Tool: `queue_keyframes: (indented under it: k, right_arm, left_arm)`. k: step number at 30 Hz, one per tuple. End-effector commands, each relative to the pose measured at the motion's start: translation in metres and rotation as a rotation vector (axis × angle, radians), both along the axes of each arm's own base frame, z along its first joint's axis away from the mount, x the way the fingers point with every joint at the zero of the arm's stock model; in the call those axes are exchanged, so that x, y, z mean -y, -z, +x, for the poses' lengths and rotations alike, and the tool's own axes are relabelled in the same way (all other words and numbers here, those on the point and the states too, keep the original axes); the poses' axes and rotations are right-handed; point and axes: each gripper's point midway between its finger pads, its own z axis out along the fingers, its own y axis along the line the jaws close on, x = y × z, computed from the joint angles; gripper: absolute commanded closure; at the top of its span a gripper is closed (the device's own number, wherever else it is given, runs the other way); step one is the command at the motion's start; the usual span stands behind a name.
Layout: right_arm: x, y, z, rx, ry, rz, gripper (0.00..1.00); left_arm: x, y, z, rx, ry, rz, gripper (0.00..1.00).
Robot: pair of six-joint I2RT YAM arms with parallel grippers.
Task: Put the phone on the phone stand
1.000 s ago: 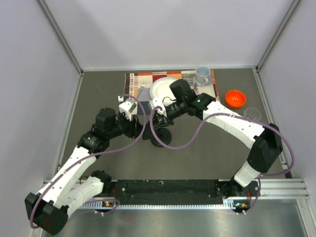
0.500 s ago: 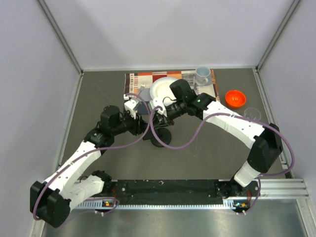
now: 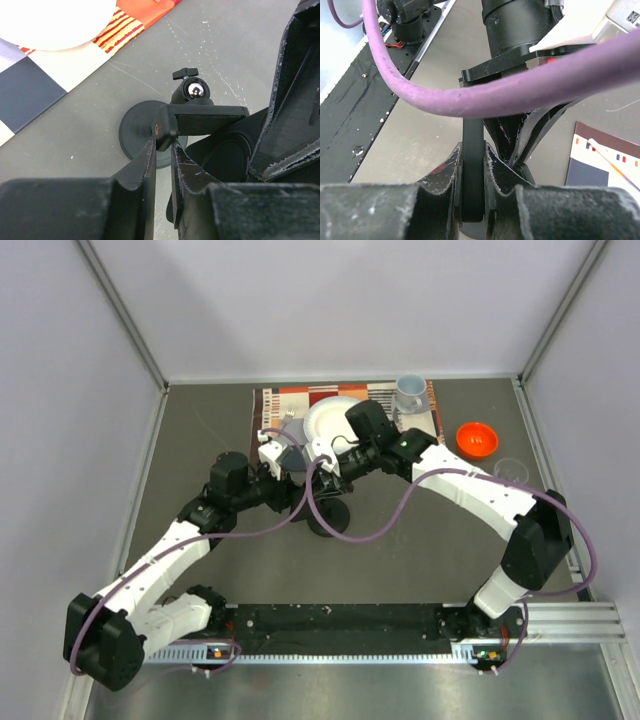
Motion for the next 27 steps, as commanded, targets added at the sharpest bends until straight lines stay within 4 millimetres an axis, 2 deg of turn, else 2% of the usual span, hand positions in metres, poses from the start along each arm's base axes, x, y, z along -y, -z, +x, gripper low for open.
queue_keyframes:
  k: [1,4,6,12,13,15,18,19,20,21,22,23,24,26,27]
  right_arm:
    - [0.000,-0.038,-0.019,0.028,-0.087,0.125,1.00]
    - [0.001,-0.041,-0.021,0.016,-0.097,0.132,1.00]
    - [0.001,-0.049,-0.032,-0.011,-0.138,0.158,1.00]
    - [-0.004,-0.078,-0.083,-0.059,-0.289,0.233,1.00]
    - [-0.003,-0.091,-0.095,-0.061,-0.326,0.267,1.00]
    - [0.002,-0.100,-0.104,-0.052,-0.345,0.289,1.00]
    - [0.009,-0.121,-0.107,0.019,-0.323,0.358,1.00]
    - [0.009,-0.115,-0.103,-0.002,-0.272,0.347,1.00]
    - [0.012,-0.136,-0.099,0.074,-0.251,0.424,1.00]
    - [0.015,-0.141,-0.097,0.084,-0.232,0.448,1.00]
    - [0.019,-0.136,-0.096,0.044,-0.210,0.440,1.00]
    - [0.028,-0.153,-0.098,0.090,-0.198,0.495,1.00]
    - [0.032,-0.154,-0.099,0.082,-0.181,0.495,1.00]
    - [0.037,-0.153,-0.090,0.089,-0.083,0.480,1.00]
    - [0.046,-0.153,-0.092,0.087,-0.034,0.459,1.00]
  left_arm:
    - [-0.001,-0.007,0.007,0.064,-0.026,-0.011,0.86]
    - [0.000,-0.010,0.004,0.072,-0.014,-0.025,0.91]
    - [0.000,-0.011,0.003,0.070,-0.014,-0.029,0.92]
    - [0.000,-0.013,0.000,0.069,-0.010,-0.036,0.93]
    - [0.000,-0.014,0.000,0.065,-0.008,-0.038,0.93]
    - [0.001,-0.015,0.000,0.060,-0.010,-0.042,0.92]
    - [0.002,-0.016,-0.002,0.052,-0.007,-0.053,0.92]
    - [0.002,-0.016,-0.002,0.050,-0.006,-0.054,0.92]
    - [0.002,-0.017,-0.003,0.051,-0.005,-0.057,0.92]
    - [0.002,-0.018,-0.003,0.055,-0.004,-0.059,0.92]
    - [0.002,-0.019,-0.003,0.059,-0.002,-0.060,0.92]
    - [0.002,-0.020,-0.003,0.062,-0.002,-0.062,0.92]
    - [0.002,-0.020,-0.004,0.061,-0.001,-0.059,0.91]
    - [0.001,-0.021,-0.006,0.062,0.001,-0.058,0.86]
    - [0.000,-0.022,-0.007,0.063,0.003,-0.054,0.76]
